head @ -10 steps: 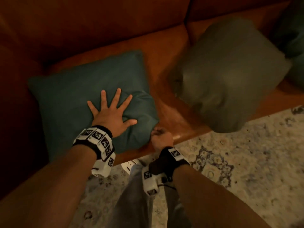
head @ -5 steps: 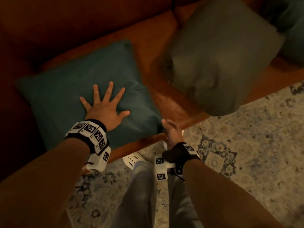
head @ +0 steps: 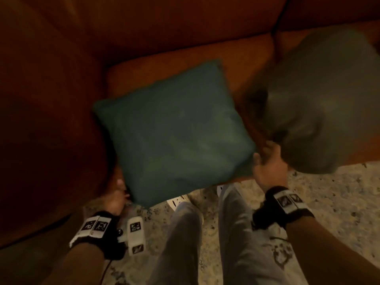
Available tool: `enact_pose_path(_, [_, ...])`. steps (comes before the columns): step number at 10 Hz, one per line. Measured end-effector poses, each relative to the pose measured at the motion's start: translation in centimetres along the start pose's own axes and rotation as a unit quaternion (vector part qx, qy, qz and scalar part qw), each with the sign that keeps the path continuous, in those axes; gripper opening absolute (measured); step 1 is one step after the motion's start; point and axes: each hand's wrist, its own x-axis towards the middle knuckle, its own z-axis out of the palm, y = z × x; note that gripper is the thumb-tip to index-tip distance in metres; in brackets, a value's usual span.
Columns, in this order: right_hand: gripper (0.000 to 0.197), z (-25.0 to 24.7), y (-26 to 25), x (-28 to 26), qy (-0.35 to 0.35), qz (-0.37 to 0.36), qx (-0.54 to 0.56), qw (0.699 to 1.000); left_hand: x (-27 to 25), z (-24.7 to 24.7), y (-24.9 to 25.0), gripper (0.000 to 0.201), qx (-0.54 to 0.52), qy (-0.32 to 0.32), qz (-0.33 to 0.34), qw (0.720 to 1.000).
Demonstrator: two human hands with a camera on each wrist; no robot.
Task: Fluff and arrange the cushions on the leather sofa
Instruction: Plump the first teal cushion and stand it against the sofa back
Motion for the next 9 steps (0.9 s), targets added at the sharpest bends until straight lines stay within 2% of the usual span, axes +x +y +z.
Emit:
enact_pose_path(1, [0.044,1.3,-7.9,-2.9,0.007,-0.319,-0.116,0.94,-1.0,1.6,-0.7,0.055,-0.13,-0.015,-0.042,0.991])
enact_pose_path(2, [0.075,6.0,-15.3,-6.3,-0.156,-0.49,-0.279,0.811,-2.2,2.5,-1.7,0.027,-0.215,-0.009,-0.059,0.975])
enact_pose_path(3, [0.095,10.1,-18.5,-6.6,-0.251,-0.538,-0.455,0.664,-1.3,2.9,-3.5,0.041,-0.32,-0.056,-0.12,0.938])
enact_pose_path(4, [0.096,11.6,-18.3,-5.6,-0.238,-0.548,-0.502,0.625,-0.8,3.7,-4.0,0.045,-0.374,-0.079,-0.14,0.913])
enact_pose_path(5, [0.096,12.0,-17.8,-5.3,-0.2,-0.575,-0.52,0.599,-0.1,3.9,-3.0,0.043,-0.316,-0.091,-0.103,0.939])
enact_pose_path(6, [0.093,12.7,-18.9,-4.8,-0.202,-0.58,-0.536,0.579,0.6,4.6,-2.5,0.044,-0.318,-0.085,-0.076,0.941])
enact_pose_path(7, [0.09,13.5,-20.2,-4.9,-0.217,-0.557,-0.555,0.578,1.2,4.7,-2.0,0.045,-0.416,-0.038,-0.099,0.903])
enact_pose_path(8, [0.088,13.2,-20.5,-4.1,-0.234,-0.548,-0.551,0.585,0.2,4.1,-2.9,0.028,-0.474,0.013,-0.092,0.876])
enact_pose_path(9, [0.084,12.4,-20.5,-3.4,-0.214,-0.581,-0.509,0.598,-0.9,4.8,-7.0,0.013,-0.532,0.08,-0.182,0.823])
